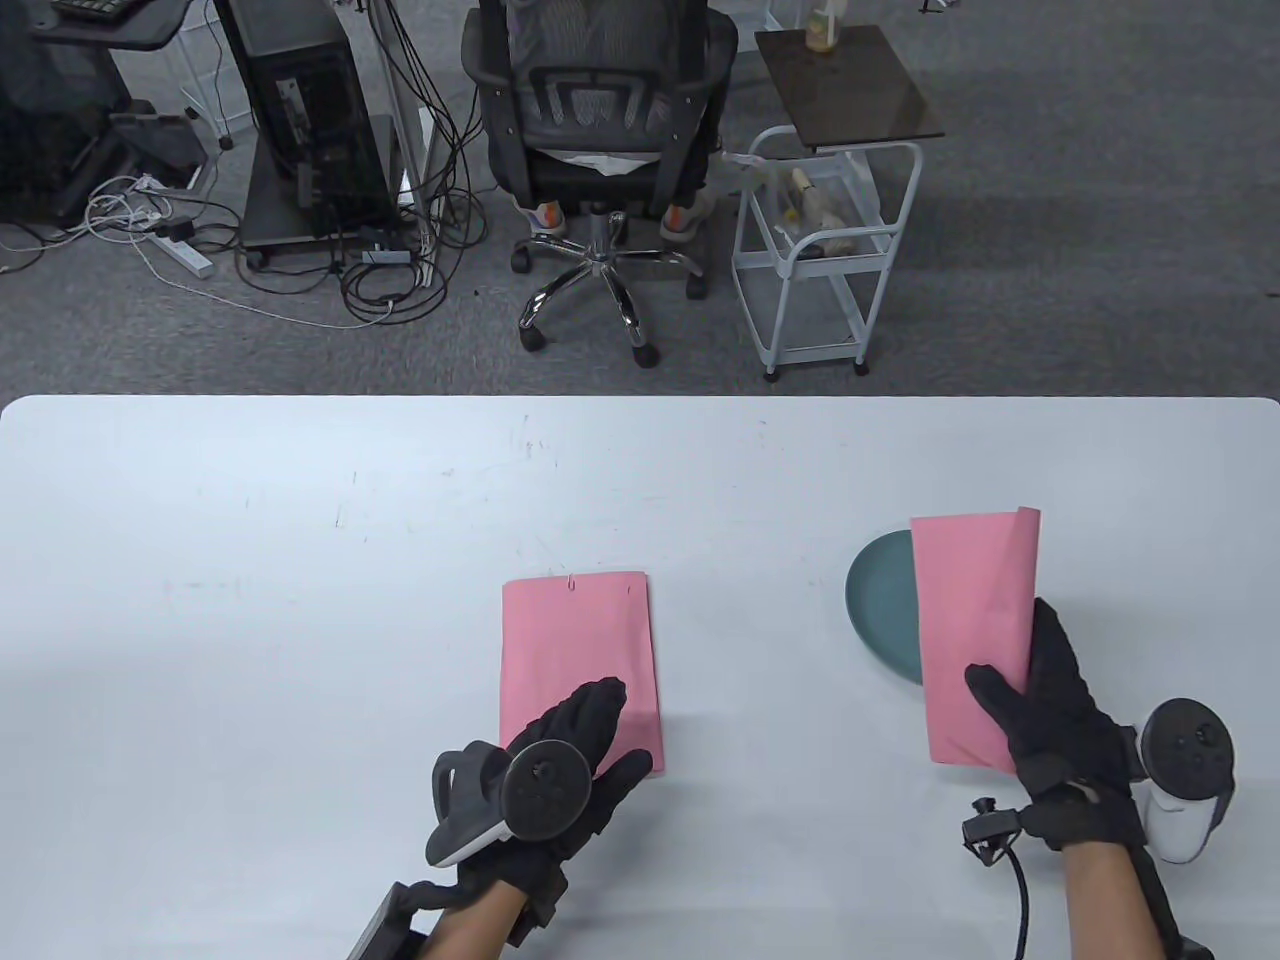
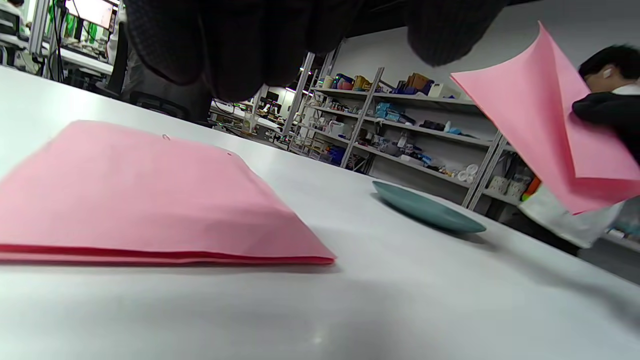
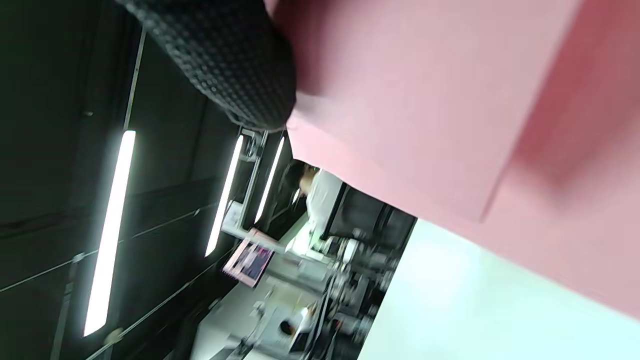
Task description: Pinch and push to attach paper clips
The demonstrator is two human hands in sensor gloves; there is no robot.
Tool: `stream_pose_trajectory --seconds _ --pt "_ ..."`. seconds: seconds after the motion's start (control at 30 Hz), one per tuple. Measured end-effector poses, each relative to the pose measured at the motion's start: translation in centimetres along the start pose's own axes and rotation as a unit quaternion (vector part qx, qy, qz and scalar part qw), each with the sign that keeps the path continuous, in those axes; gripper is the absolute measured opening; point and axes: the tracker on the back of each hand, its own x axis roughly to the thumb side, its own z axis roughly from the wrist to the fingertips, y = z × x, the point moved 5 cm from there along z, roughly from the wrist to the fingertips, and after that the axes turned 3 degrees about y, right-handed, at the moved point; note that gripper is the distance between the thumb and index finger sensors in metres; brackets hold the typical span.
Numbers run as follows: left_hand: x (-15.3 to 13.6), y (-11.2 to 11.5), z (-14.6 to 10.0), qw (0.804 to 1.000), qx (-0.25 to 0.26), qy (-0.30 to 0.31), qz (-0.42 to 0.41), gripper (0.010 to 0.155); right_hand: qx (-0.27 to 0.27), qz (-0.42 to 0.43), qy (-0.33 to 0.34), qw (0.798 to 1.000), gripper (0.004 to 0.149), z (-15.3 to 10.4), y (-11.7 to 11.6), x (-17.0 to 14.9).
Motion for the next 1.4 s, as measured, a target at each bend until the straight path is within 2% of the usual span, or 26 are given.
stream_pose_trajectory --seconds 0.23,0.43,0.6,0.77,0.9,1.03,1.1,1.3,1.4 --pt "0.1 1.2 0.4 0.992 -0.019 0.026 -0.122 0.077 0.114 0.122 -0.012 0.986 0.08 -0.4 -6.4 -0.4" --pt "0.5 2.5 1.0 0.977 -0.056 0.051 -0.198 0.079 0.183 0.156 -0.008 0.971 0.08 -1.4 -10.4 0.3" --pt "0.7 3.5 1.6 0.955 -0.078 0.073 -0.276 0.081 0.231 0.177 -0.008 0.957 0.08 -2.4 -12.9 0.6" --pt "1.0 4.1 2.3 0.92 -0.09 0.1 -0.369 0.082 0.283 0.177 -0.001 0.943 0.081 -3.1 -15.3 0.9" --pt "0.7 4.3 2.5 0.903 -0.089 0.092 -0.411 0.073 0.32 0.175 0.003 0.931 0.081 -3.6 -16.3 0.9" --pt "-0.2 3.9 2.5 0.891 -0.065 0.07 -0.445 0.05 0.341 0.187 0.002 0.921 0.081 -3.8 -16.7 1.0" --pt "-0.4 3.6 2.4 0.886 -0.055 0.07 -0.456 0.044 0.348 0.195 0.0 0.917 0.082 -3.8 -16.7 1.1" --pt "-0.9 2.3 2.0 0.9 -0.022 0.067 -0.43 0.043 0.363 0.246 0.0 0.899 0.083 -3.8 -16.2 0.9" --pt "-1.5 1.7 1.7 0.901 -0.001 0.059 -0.43 0.043 0.355 0.254 0.0 0.899 0.081 -3.5 -15.7 0.6"
